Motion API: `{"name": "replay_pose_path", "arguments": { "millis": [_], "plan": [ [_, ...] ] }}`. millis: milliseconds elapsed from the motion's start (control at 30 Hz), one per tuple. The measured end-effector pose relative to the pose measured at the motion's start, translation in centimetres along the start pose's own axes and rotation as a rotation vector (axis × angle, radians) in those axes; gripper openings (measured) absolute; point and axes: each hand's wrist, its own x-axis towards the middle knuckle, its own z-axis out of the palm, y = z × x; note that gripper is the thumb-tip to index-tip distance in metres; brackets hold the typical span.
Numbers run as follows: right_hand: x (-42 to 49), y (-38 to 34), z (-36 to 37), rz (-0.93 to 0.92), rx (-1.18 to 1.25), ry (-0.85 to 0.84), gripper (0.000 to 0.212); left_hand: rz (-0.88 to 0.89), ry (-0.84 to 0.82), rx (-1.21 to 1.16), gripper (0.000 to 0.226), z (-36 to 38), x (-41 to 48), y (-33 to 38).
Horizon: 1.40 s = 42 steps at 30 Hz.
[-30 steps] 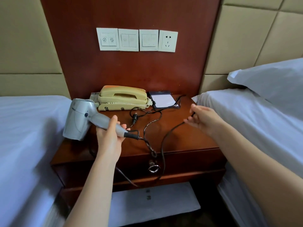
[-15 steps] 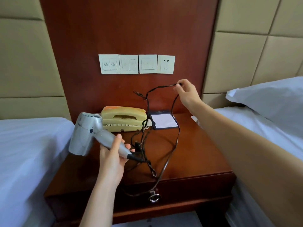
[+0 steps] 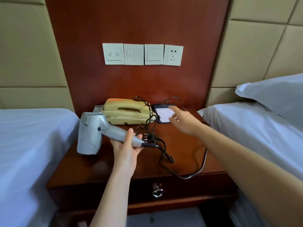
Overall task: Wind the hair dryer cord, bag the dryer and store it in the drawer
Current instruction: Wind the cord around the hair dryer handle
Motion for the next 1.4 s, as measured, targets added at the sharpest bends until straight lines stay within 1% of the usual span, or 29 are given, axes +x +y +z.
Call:
{"name": "replay_pose_path", "arguments": {
  "millis": [67,100,167,233,300,333,367,433,500,533,600,667,800,867,933,967,1000,1067,1100,1133,1233,1267,1333,1400],
  "plan": [
    [-2.8,-0.8,1.5,-0.036,-0.038,0.025,0.030,-0.002,0.013,-0.015,0.057,0.3,-0.3,0.0],
    [-4.4,-1.3,2.1,-0.023,-0.032,0.011,0.027,-0.001,0.019,-0.022,0.057,0.3,-0.5,0.1],
    [-7.7,-2.7,2.7,0.046,0.021,-0.076,0.029,0.011,0.027,-0.013,0.058,0.3,-1.0,0.2],
    [-10.2,-4.0,2.9,0.047,-0.015,-0.149,0.044,0.035,0.034,0.016,0.061,0.1,-1.6,0.4],
    [-11.7,-5.2,3.1,-0.027,-0.183,-0.144,0.063,0.062,0.043,0.049,0.065,-0.2,-2.1,0.5],
    [-12.1,-5.5,3.3,-0.053,-0.247,-0.118,0.067,0.077,0.048,0.066,0.066,-0.4,-2.4,0.6],
    [-12.3,-5.8,3.6,-0.060,-0.287,-0.087,0.065,0.090,0.053,0.077,0.066,-0.7,-2.7,0.7],
    [-12.2,-5.8,4.4,-0.060,-0.347,-0.054,0.050,0.105,0.064,0.082,0.066,-1.3,-3.2,1.1],
    [-11.8,-5.4,4.7,-0.050,-0.326,-0.064,0.034,0.098,0.079,0.068,0.065,-2.0,-3.3,1.7],
    [-11.5,-5.1,4.7,-0.036,-0.293,-0.062,0.030,0.089,0.088,0.058,0.065,-2.3,-3.3,2.0],
    [-10.9,-4.4,4.8,0.000,-0.251,-0.032,0.026,0.068,0.099,0.037,0.064,-3.1,-3.2,2.6],
    [-10.3,-3.5,4.9,0.050,-0.241,0.038,0.022,0.047,0.090,0.052,0.058,-4.0,-3.0,3.3],
    [-9.5,-1.6,4.7,0.209,-0.208,0.201,0.018,0.001,0.049,0.165,0.041,-5.8,-2.2,4.3],
    [-9.0,-1.0,4.7,0.246,-0.161,0.249,0.016,-0.014,0.018,0.219,0.034,-6.4,-2.0,4.5],
    [-8.6,-1.2,5.2,0.211,-0.090,0.250,0.023,-0.026,0.007,0.226,0.031,-6.7,-1.9,4.6],
    [-8.4,-1.6,5.5,0.161,-0.038,0.253,0.029,-0.029,0.002,0.221,0.031,-6.8,-1.9,4.6],
    [-8.3,-2.4,5.7,0.083,0.026,0.262,0.032,-0.031,-0.003,0.216,0.031,-6.8,-2.0,4.5],
    [-8.4,-4.7,5.9,-0.126,0.193,0.274,0.031,-0.036,-0.005,0.218,0.032,-6.9,-2.1,4.5],
    [-8.4,-6.1,6.1,-0.219,0.293,0.243,0.030,-0.037,-0.009,0.229,0.031,-6.8,-2.2,4.5],
    [-8.5,-7.7,6.2,-0.279,0.394,0.168,0.029,-0.034,-0.018,0.238,0.029,-6.7,-2.4,4.5],
    [-9.1,-11.5,6.7,-0.308,0.666,-0.133,0.029,0.011,-0.037,0.223,0.029,-5.8,-3.2,4.9],
    [-9.1,-12.2,7.0,-0.304,0.712,-0.190,0.029,0.040,-0.020,0.218,0.031,-5.5,-3.3,5.1],
    [-8.9,-12.9,7.6,-0.298,0.734,-0.248,0.031,0.104,0.025,0.190,0.035,-5.1,-3.3,5.8],
    [-9.1,-13.3,7.8,-0.293,0.792,-0.357,0.030,0.145,0.039,0.138,0.031,-5.2,-3.3,6.5]
  ]
}}
